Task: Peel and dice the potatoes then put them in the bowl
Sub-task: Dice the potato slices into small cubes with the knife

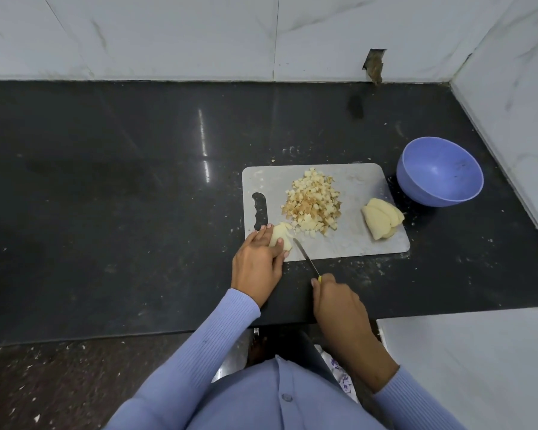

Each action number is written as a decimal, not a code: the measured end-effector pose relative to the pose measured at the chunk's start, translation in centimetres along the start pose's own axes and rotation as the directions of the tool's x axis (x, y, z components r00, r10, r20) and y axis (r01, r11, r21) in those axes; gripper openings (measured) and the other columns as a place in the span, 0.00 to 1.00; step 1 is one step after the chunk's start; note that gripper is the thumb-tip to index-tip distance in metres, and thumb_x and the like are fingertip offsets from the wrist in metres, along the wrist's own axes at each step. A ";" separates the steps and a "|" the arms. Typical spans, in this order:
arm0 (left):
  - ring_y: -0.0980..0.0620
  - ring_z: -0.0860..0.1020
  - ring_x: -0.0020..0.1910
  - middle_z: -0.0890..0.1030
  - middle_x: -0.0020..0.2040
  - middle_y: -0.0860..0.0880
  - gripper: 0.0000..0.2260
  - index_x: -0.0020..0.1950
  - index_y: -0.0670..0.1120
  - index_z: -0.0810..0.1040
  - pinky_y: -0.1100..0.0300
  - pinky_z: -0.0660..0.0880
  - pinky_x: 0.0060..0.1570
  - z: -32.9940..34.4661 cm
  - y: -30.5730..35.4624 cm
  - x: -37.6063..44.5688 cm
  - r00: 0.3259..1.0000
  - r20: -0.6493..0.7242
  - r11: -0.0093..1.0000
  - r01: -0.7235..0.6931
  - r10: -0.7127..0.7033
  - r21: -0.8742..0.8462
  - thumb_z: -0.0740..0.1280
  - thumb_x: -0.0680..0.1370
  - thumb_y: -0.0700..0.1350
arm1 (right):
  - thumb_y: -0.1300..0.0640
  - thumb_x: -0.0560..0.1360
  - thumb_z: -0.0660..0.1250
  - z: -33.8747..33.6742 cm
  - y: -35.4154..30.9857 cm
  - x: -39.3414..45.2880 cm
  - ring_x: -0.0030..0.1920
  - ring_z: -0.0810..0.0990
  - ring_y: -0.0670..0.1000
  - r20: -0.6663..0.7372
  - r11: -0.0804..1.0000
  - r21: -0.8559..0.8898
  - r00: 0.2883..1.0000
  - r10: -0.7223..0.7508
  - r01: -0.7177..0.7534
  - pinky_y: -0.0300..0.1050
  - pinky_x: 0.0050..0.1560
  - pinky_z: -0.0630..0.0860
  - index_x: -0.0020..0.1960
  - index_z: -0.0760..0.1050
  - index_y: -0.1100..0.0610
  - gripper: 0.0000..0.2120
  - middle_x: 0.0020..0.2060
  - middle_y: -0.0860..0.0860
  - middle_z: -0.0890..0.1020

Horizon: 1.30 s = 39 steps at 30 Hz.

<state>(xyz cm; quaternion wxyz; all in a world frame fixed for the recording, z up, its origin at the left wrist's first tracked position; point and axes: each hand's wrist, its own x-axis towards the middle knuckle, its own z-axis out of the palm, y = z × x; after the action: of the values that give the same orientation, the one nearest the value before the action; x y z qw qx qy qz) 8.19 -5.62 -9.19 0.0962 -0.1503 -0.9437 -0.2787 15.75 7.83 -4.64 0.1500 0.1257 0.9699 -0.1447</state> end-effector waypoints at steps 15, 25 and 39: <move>0.41 0.79 0.57 0.80 0.56 0.39 0.08 0.45 0.42 0.85 0.46 0.74 0.59 0.0 -0.9 -0.3 0.997 0.038 0.991 0.073 -0.069 -0.113 0.77 0.68 0.39 | 0.50 0.83 0.49 -1.2 -3.9 3.9 0.50 0.77 0.59 -0.006 0.992 0.104 0.998 -0.064 0.065 0.46 0.41 0.66 0.56 0.71 0.60 0.17 0.49 0.58 0.79; 0.39 0.80 0.55 0.81 0.55 0.38 0.05 0.44 0.42 0.85 0.46 0.74 0.58 0.1 -0.4 -0.2 0.998 0.016 0.996 0.056 -0.055 -0.071 0.76 0.69 0.39 | 0.50 0.83 0.46 -0.2 -0.4 -1.3 0.45 0.78 0.54 0.050 0.998 -0.060 0.999 -0.022 0.024 0.43 0.39 0.65 0.55 0.67 0.58 0.15 0.48 0.54 0.80; 0.43 0.77 0.61 0.81 0.57 0.42 0.08 0.46 0.44 0.86 0.50 0.68 0.64 -0.1 -1.2 -1.2 0.995 -0.073 0.989 0.056 -0.066 -0.139 0.78 0.68 0.43 | 0.49 0.83 0.48 -1.4 -1.7 0.7 0.41 0.76 0.55 -0.055 0.995 0.082 0.997 -0.049 0.053 0.45 0.38 0.66 0.48 0.68 0.57 0.16 0.40 0.54 0.77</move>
<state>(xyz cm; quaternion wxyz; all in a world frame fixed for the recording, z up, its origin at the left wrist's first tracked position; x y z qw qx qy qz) 8.87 -6.95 -9.99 0.1137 -0.1166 -0.9220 -0.3513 14.22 6.85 -3.16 0.1152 0.1107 0.9696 -0.1854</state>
